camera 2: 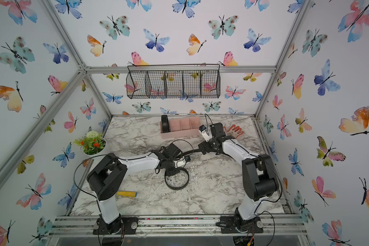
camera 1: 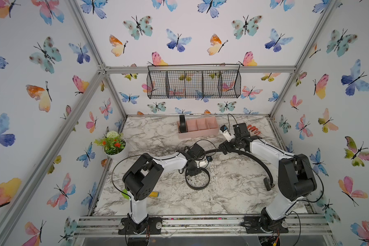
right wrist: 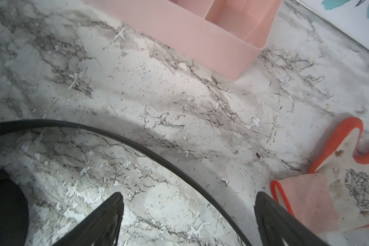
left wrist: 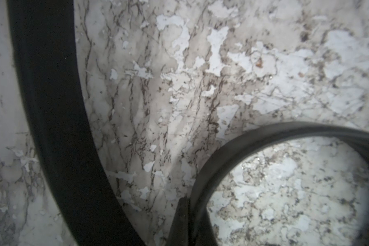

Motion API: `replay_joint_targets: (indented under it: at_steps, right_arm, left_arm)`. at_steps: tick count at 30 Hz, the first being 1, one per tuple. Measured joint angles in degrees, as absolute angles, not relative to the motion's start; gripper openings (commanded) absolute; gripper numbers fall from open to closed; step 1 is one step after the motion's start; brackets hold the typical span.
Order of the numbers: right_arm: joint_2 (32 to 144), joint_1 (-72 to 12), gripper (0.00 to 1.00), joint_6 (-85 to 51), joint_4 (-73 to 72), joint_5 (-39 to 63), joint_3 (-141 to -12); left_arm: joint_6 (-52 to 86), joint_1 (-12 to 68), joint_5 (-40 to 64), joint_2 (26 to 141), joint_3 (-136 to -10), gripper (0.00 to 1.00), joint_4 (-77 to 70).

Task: Place the belts into the storage roll
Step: Roll the belt at the center of the board.

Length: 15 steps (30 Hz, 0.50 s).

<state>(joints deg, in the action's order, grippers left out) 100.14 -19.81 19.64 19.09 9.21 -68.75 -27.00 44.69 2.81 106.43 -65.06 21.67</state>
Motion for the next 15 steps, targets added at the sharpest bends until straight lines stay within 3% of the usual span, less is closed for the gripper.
replay_joint_targets:
  at_steps: [15]
  right_arm:
    - [111.1, -19.2, 0.99, 25.1, 20.4, 10.5, -70.0]
  left_arm:
    - [-13.2, 44.7, 0.7, 103.7, -61.7, 0.00, 22.2]
